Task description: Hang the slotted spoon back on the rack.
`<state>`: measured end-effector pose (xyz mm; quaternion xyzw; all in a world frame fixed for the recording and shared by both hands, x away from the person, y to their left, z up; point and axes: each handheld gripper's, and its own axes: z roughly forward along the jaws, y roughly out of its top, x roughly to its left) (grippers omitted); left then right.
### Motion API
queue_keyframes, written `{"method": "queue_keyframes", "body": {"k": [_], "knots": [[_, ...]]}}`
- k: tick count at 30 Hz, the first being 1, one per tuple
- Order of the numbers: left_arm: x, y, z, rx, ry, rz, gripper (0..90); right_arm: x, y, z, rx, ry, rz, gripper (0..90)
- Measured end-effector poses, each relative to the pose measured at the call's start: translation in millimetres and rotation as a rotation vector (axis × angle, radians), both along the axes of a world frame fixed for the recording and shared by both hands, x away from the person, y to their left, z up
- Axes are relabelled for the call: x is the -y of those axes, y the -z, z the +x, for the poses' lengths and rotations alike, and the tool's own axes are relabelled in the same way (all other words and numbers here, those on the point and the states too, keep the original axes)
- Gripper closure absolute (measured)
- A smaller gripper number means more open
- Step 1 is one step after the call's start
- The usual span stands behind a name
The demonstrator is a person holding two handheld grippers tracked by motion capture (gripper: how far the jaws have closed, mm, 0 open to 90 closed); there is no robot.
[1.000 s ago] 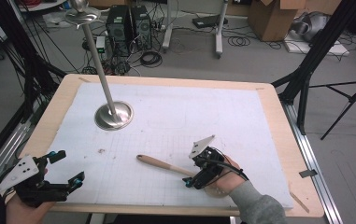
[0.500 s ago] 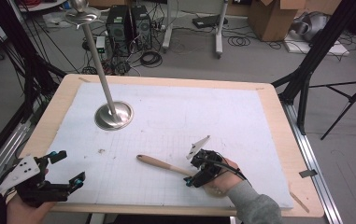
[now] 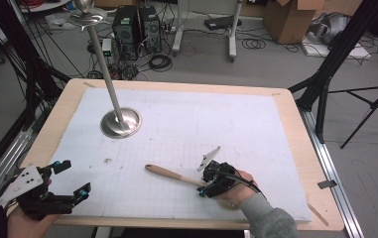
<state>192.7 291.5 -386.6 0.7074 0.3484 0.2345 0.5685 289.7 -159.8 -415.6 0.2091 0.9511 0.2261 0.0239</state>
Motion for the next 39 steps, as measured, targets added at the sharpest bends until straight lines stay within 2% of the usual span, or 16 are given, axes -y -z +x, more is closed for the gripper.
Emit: {"method": "queue_keyframes", "body": {"k": [8,12,21,29,36,39], "knots": [[-1.0,0.2,-0.1,0.0,-0.003,0.0,1.7,-0.5,-0.2,-2.0,0.027,0.001,-0.02,66.9],[-0.4,0.2,-0.2,-0.001,-0.002,0.001,1.7,-0.5,-0.3,-3.9,0.032,-0.014,-0.018,75.9],[-0.6,0.2,-0.1,0.0,-0.003,-0.002,1.8,0.0,-0.6,-4.6,0.036,-0.011,-0.013,78.0],[-1.5,0.0,-0.4,-0.001,-0.005,-0.005,1.7,7.1,-1.5,-0.8,0.004,0.016,0.057,78.2],[-2.5,-0.4,-1.0,0.002,-0.007,-0.006,1.8,9.2,-6.9,1.3,0.004,0.019,0.11,78.2],[-2.9,-0.7,-1.6,0.004,-0.008,-0.006,1.8,10.4,-12.2,3.1,0.008,0.026,0.151,78.2]]}}
